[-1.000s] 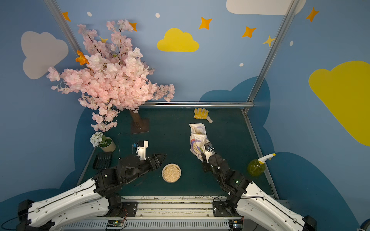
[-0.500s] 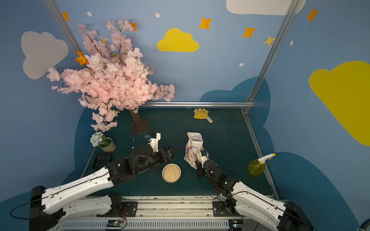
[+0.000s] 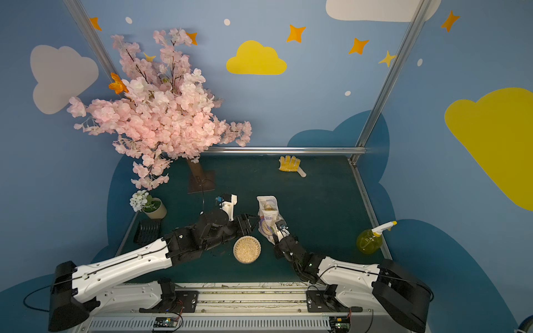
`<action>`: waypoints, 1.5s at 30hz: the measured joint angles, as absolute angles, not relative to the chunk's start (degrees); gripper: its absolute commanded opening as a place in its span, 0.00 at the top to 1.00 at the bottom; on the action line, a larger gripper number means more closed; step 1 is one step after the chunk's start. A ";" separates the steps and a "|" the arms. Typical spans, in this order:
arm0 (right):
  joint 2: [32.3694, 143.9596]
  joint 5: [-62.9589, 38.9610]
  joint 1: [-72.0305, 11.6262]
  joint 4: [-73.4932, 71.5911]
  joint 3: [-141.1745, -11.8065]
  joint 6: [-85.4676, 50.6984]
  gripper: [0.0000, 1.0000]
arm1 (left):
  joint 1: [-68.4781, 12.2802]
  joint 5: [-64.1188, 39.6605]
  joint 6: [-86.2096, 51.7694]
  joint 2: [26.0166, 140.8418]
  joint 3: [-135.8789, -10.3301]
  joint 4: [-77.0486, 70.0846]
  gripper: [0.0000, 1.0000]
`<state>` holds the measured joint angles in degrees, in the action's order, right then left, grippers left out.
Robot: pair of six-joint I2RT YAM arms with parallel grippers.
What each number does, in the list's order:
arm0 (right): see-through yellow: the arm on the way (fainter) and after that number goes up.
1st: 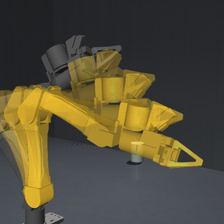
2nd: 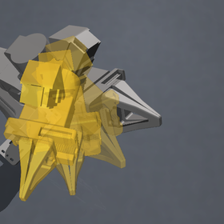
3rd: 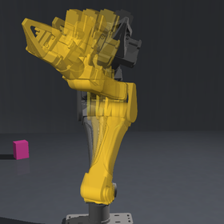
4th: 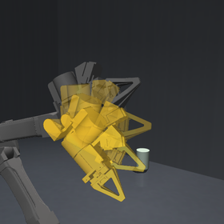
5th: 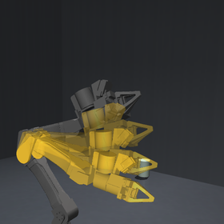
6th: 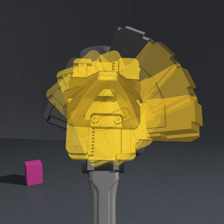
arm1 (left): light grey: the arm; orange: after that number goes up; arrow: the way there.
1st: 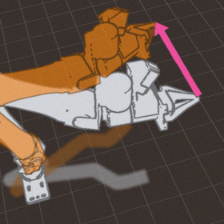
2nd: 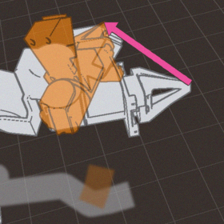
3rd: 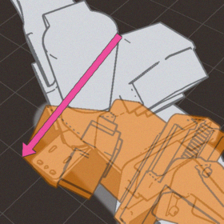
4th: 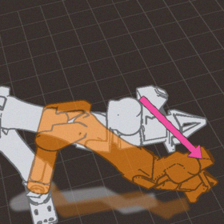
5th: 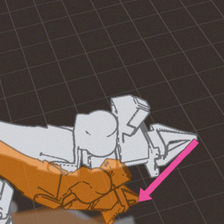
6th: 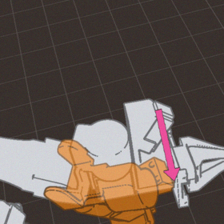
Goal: Pour the oats into the breakfast bowl
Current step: Place the oats bag at the center of the board.
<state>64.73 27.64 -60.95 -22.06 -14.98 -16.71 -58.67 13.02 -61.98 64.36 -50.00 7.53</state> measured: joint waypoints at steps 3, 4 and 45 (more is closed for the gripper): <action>65.82 29.39 -62.37 -23.20 -14.98 -16.69 0.63 | -58.67 13.13 -62.63 64.38 -48.51 7.70 0.39; 66.06 29.87 -62.72 -23.38 -14.96 -16.71 0.56 | -58.67 13.10 -62.89 64.40 -48.23 7.70 0.39; 47.66 25.12 -62.67 42.19 -62.54 -7.31 0.03 | -58.67 13.72 -52.90 53.56 -36.51 9.52 0.30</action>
<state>47.66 25.12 -62.67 42.19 -62.54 -7.31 -58.67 13.72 -52.90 53.56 -36.51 9.52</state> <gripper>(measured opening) 0.957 0.685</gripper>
